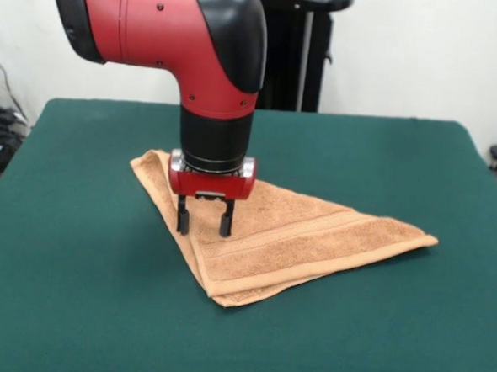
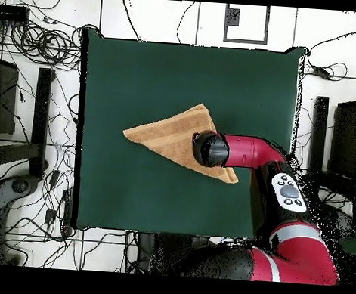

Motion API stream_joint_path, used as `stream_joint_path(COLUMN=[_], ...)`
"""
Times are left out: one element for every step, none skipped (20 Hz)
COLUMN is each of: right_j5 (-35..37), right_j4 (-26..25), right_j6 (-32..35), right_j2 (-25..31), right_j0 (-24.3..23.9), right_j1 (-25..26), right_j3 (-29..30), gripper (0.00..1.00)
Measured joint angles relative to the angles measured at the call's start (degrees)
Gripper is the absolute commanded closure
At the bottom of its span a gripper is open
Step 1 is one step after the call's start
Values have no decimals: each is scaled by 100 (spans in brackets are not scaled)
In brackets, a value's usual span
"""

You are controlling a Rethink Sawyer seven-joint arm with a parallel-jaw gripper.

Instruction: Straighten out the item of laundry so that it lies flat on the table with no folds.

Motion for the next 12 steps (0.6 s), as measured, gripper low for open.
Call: stream_joint_path(right_j5=[0, 0, 0, 0, 0, 0, 0, 0, 0, 0, -1, -1], right_j4=[-1, -1, -1, -1, -1, -2, -2, -2, -2, -1, 1, 2], right_j6=[0, 0, 0, 0, 0, 0, 0, 0, 0, 0, 1, 1], right_j2=[0, 0, 0, 0, 0, 0, 0, 0, 0, 2, 4, 7], right_j0=[0, 0, 0, 0, 0, 0, 0, 0, 0, 2, 4, 6], right_j1=[0, 0, 0, 0, 0, 0, 0, 0, 0, 0, 0, 1], right_j3=[0, 0, 0, 0, 0, 0, 0, 0, -1, -1, 0, 0], gripper=[0, 0, 0, 0, 0, 0, 0, 0, 0, 0, 0, 100])
